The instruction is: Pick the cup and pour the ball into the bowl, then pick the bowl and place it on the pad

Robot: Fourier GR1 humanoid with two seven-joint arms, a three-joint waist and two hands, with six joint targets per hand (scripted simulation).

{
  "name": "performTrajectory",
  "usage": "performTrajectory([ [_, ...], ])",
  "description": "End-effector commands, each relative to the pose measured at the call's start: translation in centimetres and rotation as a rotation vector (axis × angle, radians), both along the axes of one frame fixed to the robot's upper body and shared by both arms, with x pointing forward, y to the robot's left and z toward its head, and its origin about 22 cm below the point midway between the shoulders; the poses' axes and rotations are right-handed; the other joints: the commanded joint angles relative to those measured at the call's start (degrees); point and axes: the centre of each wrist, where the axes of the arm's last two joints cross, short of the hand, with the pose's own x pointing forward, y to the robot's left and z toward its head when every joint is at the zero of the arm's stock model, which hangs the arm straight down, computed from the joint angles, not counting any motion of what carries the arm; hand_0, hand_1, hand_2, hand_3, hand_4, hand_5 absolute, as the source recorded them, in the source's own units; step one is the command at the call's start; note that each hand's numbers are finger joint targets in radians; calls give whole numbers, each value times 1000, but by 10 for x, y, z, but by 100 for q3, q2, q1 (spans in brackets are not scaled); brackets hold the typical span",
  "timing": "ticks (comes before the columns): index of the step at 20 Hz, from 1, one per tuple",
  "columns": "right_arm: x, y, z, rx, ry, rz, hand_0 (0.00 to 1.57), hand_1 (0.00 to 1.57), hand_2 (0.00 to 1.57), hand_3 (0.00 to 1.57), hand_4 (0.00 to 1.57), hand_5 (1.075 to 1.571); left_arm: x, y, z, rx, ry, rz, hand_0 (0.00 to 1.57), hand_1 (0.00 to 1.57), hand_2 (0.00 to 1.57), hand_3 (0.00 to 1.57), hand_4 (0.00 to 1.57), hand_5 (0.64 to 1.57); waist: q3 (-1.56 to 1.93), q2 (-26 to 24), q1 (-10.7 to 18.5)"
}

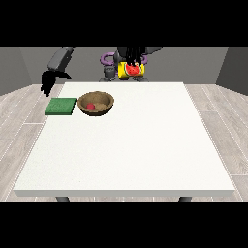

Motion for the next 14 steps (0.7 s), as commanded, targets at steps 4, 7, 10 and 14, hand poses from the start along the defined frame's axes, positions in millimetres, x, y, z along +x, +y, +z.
performTrajectory([
  [4, 7, -13, 22, 7, -51, -72, 0, 0, 0, 0, 411, 1556, 9, 55, 0, -483, 149, -25, 859, 859, 1571, 1555, 925, 1555, -8, 612, 510],
  [7, 16, -9, 32, 29, -94, -65, 0, 0, 0, 0, 225, 1565, 12, 65, 10, -742, 210, -75, 1244, 1244, 1571, 1243, 907, 1546, -23, 960, 543],
  [10, 17, 5, 19, 54, -110, -28, 0, 0, 0, 0, 305, 1569, 18, 80, 22, -858, 252, -162, 1081, 1081, 1089, 905, 821, 1549, -5, 1345, 520],
  [14, 52, 41, 47, 60, -173, 60, 0, 0, 0, 0, 393, 1570, 24, 92, -2, -1071, 286, -196, 287, 287, 0, 0, 832, 1559, -18, 1670, 60],
])
